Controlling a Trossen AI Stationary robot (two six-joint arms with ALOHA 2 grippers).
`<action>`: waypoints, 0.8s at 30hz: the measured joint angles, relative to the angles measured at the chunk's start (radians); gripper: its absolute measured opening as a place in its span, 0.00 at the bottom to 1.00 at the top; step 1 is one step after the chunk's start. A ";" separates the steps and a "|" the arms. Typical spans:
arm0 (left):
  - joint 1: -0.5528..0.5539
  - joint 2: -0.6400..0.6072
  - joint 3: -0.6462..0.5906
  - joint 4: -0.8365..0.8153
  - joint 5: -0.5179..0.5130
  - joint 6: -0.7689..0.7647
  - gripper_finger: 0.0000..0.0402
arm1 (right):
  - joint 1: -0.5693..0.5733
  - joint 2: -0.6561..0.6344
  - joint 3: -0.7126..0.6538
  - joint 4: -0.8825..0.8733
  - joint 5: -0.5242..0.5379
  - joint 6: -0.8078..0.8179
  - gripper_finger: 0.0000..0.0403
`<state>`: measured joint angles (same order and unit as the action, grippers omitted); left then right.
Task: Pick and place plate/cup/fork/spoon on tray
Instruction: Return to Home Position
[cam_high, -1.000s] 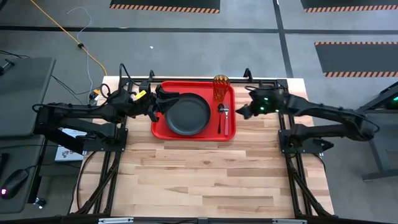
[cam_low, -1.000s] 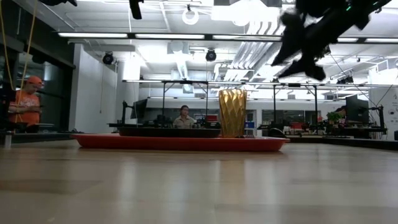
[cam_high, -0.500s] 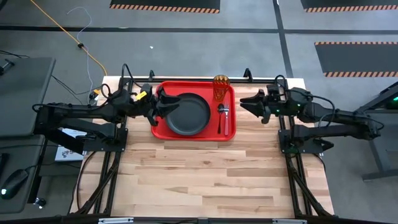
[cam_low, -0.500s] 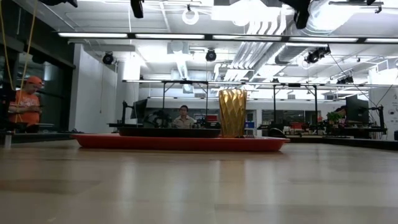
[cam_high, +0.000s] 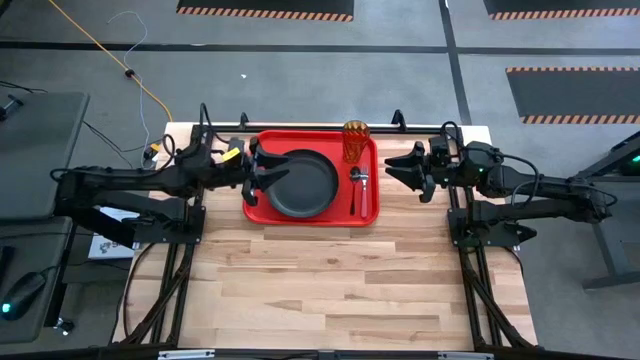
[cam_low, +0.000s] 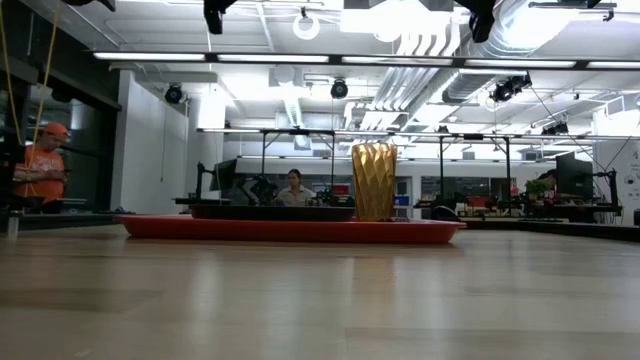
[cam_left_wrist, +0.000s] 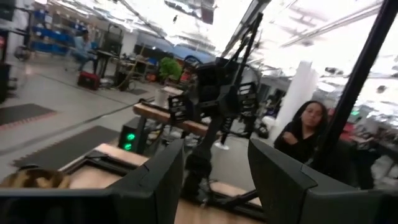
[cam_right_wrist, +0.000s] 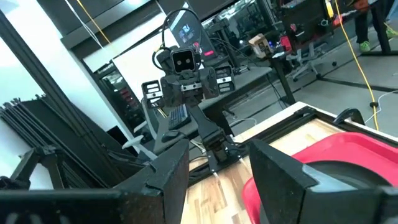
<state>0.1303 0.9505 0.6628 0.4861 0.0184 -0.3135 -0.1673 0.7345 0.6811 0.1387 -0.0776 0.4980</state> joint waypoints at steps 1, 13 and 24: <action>0.000 -0.009 0.000 -0.021 -0.008 0.011 0.42 | 0.000 0.000 0.000 0.000 0.000 -0.007 0.40; -0.026 -0.179 0.000 -0.262 -0.072 0.061 0.41 | 0.000 0.000 0.000 0.000 -0.003 -0.002 0.40; -0.097 -0.303 0.000 -0.287 -0.084 0.056 0.03 | 0.000 0.000 0.000 -0.001 -0.009 -0.008 0.40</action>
<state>0.0334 0.6472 0.6632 0.1990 -0.0656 -0.2578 -0.1673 0.7349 0.6811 0.1375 -0.0870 0.4900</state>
